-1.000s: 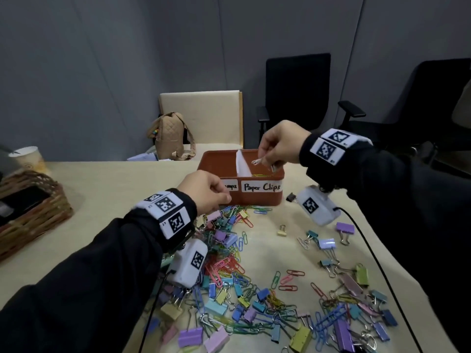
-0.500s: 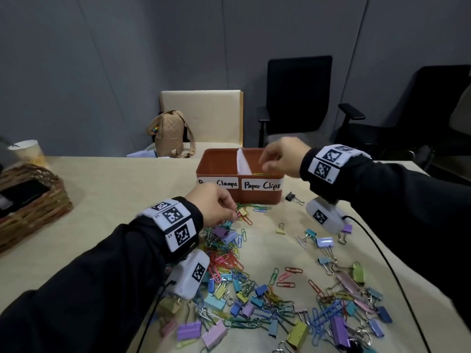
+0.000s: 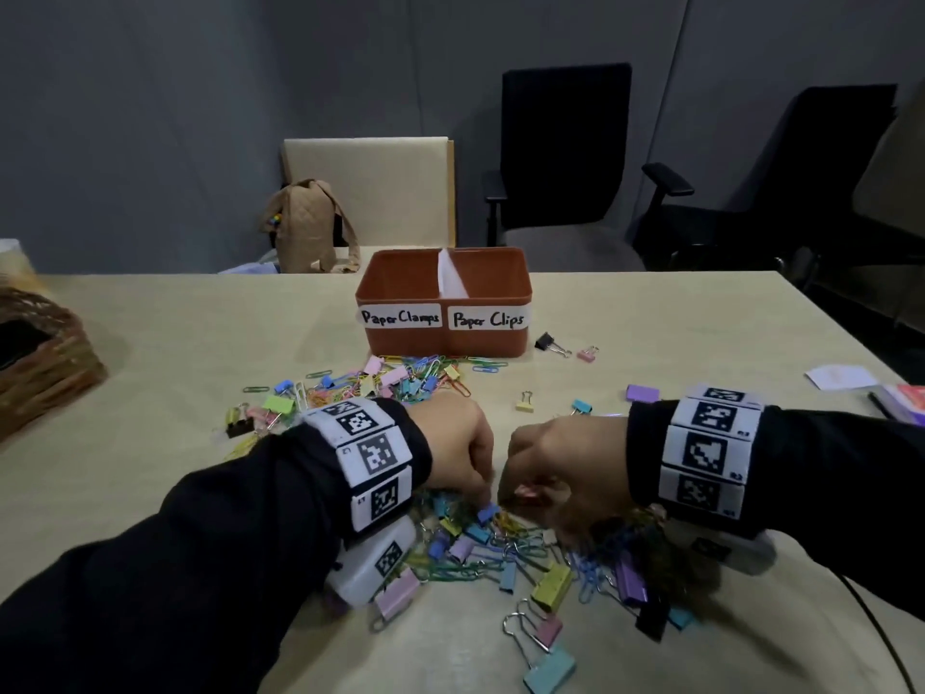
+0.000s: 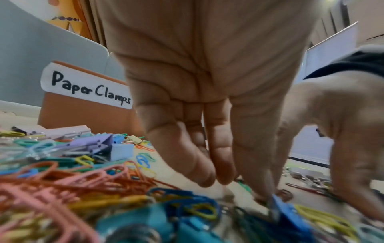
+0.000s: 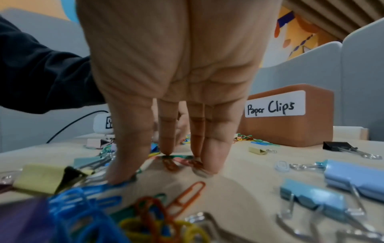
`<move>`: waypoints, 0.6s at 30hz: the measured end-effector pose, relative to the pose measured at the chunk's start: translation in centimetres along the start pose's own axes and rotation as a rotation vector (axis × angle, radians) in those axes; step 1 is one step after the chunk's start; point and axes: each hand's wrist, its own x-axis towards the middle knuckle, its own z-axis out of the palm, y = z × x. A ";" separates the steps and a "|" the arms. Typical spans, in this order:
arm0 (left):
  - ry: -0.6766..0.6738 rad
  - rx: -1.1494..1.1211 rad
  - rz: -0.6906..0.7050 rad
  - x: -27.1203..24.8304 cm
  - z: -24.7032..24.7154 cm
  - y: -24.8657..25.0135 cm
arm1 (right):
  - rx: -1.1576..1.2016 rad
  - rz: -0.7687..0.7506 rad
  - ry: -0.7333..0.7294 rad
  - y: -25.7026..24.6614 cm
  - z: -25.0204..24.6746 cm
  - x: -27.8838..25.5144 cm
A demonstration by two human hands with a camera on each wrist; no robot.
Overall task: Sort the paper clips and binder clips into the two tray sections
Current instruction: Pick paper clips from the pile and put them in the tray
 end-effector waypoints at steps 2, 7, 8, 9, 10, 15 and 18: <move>-0.036 0.047 0.008 -0.5 0.5 0.7 | -0.035 0.015 -0.021 -0.2 0.0 0.2; -0.022 0.137 0.073 -0.8 1.1 1.6 | -0.057 0.025 -0.018 -0.1 0.1 0.9; -0.018 0.146 0.088 -0.8 1.1 1.7 | -0.027 0.035 -0.001 0.1 0.2 0.9; -0.018 0.155 0.094 -0.7 1.1 1.8 | 0.014 0.045 0.013 0.3 0.1 0.8; -0.022 0.164 0.091 -0.7 1.2 1.9 | 0.055 0.055 0.022 0.5 0.1 0.6; -0.028 0.152 0.057 -0.5 1.2 1.7 | 0.106 0.083 0.012 1.3 0.1 -0.1; -0.021 0.072 0.044 -0.6 0.9 1.1 | 0.090 0.054 0.041 1.3 0.5 -0.2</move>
